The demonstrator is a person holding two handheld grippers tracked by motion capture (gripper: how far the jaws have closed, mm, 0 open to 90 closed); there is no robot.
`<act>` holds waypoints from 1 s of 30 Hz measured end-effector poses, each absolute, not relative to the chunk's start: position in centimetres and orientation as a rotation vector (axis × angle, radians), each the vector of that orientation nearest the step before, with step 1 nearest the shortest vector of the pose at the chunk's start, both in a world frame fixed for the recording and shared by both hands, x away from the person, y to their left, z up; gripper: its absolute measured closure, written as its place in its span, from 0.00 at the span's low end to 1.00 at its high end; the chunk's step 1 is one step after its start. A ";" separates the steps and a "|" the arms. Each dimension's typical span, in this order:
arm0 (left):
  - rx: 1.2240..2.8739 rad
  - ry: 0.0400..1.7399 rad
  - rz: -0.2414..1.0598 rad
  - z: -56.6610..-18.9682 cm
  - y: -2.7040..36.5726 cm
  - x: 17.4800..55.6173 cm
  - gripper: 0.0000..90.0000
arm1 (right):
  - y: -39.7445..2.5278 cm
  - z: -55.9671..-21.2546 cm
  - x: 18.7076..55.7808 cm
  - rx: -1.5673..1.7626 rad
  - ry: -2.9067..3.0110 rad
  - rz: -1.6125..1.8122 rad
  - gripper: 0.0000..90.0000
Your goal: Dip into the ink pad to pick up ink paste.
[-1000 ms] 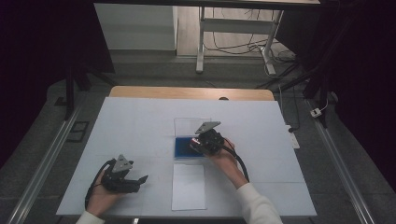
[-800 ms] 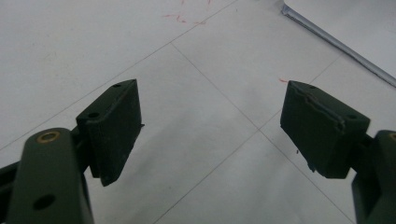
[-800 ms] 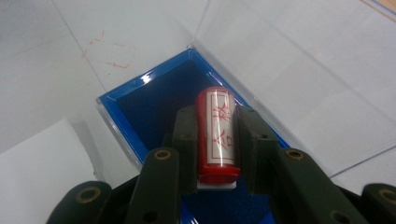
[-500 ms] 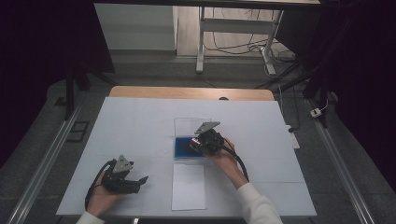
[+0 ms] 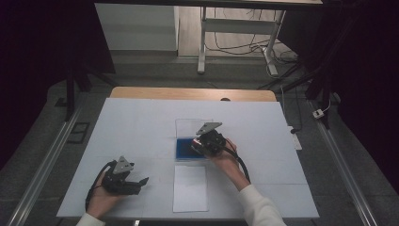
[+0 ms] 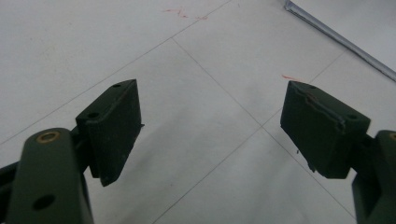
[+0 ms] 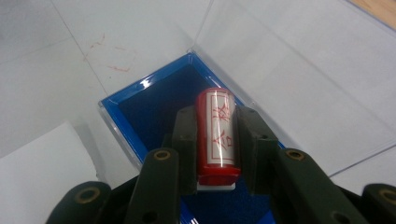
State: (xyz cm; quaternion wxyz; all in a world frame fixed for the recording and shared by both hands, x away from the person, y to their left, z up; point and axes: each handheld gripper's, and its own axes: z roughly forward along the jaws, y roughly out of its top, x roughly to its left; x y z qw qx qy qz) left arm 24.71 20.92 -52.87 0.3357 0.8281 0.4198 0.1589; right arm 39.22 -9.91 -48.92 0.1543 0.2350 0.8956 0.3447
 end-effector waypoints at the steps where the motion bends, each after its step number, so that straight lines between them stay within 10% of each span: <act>1: 2.160 1.095 0.413 -52.9 20.9 24.7 0.23 | -9.9 -48.9 39.2 0.662 2.564 0.992 0.78; 30: 2.161 1.096 0.420 -52.8 21.0 24.7 0.23 | -10.9 -44.5 37.7 0.639 2.499 1.160 0.77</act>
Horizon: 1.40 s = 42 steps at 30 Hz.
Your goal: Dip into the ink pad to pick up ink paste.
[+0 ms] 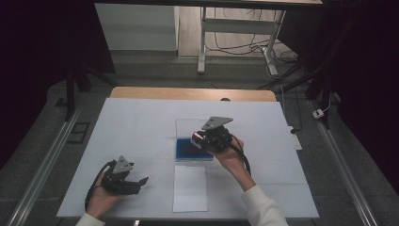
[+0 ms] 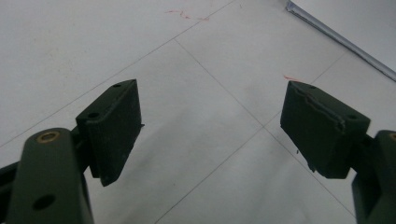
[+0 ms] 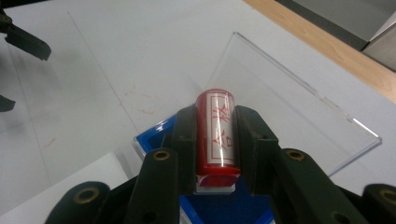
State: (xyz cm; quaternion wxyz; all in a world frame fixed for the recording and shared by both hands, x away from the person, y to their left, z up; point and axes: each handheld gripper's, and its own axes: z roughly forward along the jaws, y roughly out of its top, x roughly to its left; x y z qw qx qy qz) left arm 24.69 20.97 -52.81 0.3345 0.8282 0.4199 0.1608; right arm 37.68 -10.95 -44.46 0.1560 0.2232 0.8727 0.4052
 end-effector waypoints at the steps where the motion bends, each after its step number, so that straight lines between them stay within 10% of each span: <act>1: 2.161 1.096 0.420 -52.8 21.0 24.7 0.23 | -10.9 -44.5 37.7 0.638 2.504 1.147 0.77; 42: 2.164 1.101 0.417 -53.0 21.2 24.8 0.23 | -10.0 -48.7 40.0 0.673 2.600 1.002 0.77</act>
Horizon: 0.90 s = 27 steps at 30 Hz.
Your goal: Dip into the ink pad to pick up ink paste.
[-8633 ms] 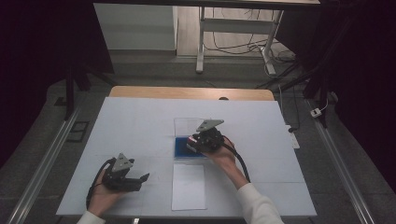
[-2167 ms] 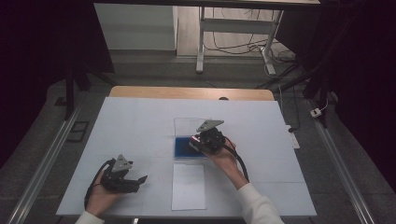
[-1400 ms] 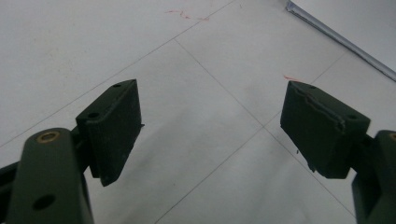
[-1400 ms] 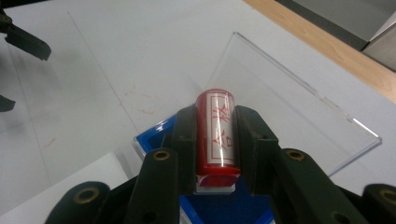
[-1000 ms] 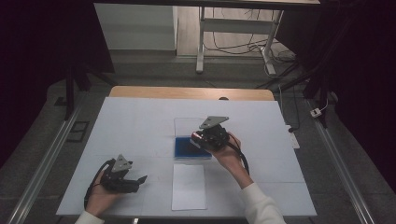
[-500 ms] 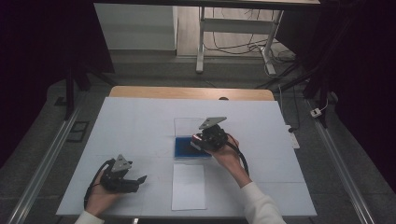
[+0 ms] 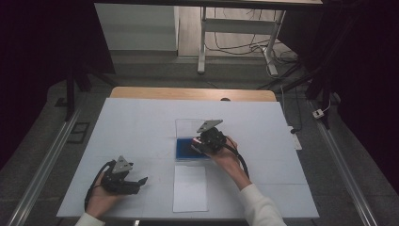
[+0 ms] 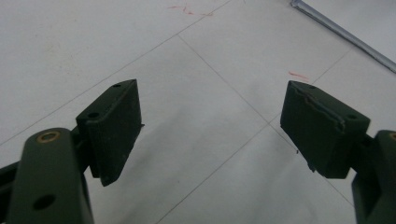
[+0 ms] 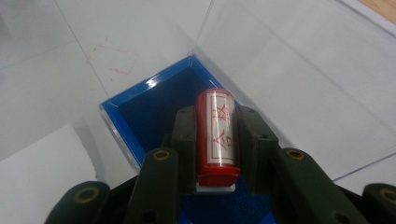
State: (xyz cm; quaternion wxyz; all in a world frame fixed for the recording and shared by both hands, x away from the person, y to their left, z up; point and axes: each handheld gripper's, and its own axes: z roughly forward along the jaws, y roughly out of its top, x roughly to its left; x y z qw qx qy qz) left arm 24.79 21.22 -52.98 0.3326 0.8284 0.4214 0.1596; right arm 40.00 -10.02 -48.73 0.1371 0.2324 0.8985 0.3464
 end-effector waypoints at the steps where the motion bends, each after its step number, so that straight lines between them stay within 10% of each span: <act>1: 2.164 1.101 0.418 -53.0 21.2 24.8 0.23 | -10.1 -48.7 40.0 0.671 2.599 0.999 0.77; 27: 2.171 1.098 0.418 -53.0 21.1 24.8 0.23 | -9.8 -48.7 40.7 0.675 2.665 0.934 0.78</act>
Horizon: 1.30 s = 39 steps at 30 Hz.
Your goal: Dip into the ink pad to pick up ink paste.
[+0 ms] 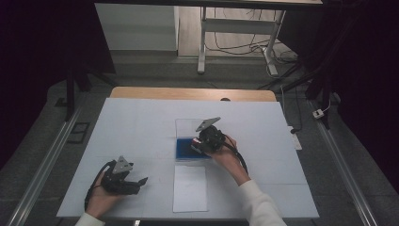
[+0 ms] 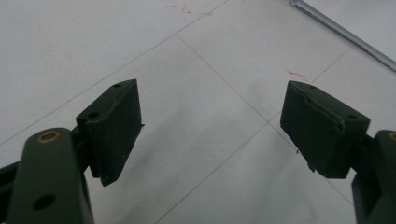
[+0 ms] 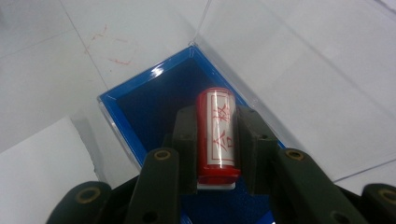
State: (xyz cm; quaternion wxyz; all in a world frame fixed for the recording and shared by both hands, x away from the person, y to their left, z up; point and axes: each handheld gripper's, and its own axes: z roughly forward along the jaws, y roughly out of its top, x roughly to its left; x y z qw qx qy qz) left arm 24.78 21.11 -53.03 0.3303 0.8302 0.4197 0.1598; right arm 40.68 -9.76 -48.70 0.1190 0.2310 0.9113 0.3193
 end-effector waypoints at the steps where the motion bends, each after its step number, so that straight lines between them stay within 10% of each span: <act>1: 2.171 1.097 0.418 -53.0 21.1 24.8 0.23 | -9.8 -48.7 40.7 0.678 2.665 0.935 0.78; 39: 2.175 1.092 0.421 -52.9 21.0 24.6 0.23 | -10.0 -49.2 40.3 0.669 2.640 0.968 0.78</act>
